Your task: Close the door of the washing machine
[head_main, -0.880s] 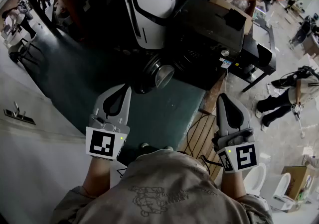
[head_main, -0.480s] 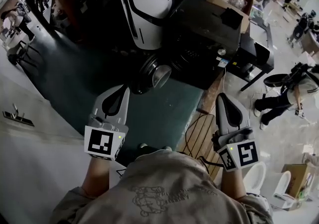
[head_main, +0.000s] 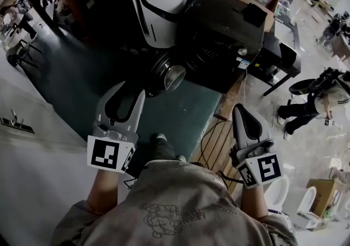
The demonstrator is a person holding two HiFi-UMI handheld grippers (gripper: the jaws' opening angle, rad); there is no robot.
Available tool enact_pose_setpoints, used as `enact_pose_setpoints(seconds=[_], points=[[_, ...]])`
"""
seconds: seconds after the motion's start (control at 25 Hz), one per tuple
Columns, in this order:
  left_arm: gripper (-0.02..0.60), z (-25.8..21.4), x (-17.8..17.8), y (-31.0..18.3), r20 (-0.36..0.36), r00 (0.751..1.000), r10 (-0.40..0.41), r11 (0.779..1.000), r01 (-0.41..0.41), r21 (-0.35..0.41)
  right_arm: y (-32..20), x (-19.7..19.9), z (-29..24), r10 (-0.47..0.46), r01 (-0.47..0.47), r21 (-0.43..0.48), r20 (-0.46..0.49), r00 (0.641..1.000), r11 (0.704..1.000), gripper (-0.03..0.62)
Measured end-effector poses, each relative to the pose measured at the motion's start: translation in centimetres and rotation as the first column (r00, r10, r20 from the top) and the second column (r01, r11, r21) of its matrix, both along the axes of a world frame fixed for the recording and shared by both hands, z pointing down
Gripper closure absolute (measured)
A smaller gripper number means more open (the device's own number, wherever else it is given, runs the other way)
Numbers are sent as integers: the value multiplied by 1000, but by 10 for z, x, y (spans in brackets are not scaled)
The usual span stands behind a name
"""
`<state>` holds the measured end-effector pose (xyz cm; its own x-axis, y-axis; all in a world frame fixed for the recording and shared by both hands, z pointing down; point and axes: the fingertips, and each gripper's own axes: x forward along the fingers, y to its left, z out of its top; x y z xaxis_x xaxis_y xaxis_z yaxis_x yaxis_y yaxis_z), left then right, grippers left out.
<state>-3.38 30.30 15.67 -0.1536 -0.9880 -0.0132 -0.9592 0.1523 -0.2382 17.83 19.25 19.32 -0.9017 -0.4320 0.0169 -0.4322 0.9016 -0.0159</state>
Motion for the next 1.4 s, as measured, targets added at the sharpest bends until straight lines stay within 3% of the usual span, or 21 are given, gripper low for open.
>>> enact_pose_setpoints(seconds=[0.12, 0.6, 0.88, 1.12, 1.4], points=[[403, 7, -6, -5, 4, 1000, -8, 1000, 8, -28, -3, 0, 4, 5, -5, -9, -1, 1000, 1000, 566], [403, 25, -38, -55, 6, 1000, 21, 997, -21, -79, -45, -8, 8, 68, -69, -23, -19, 997, 997, 566], [403, 44, -76, -89, -39, 999, 37, 990, -42, -133, -72, -56, 23, 44, -48, -51, -78, 996, 998, 566], [403, 58, -118, -131, -69, 996, 61, 982, -72, -172, -115, -93, 33, 88, -100, -86, -136, 987, 991, 566], [403, 81, -162, -191, -111, 986, 127, 959, -150, -240, -159, -149, 36, 116, -134, -110, -157, 981, 985, 566]])
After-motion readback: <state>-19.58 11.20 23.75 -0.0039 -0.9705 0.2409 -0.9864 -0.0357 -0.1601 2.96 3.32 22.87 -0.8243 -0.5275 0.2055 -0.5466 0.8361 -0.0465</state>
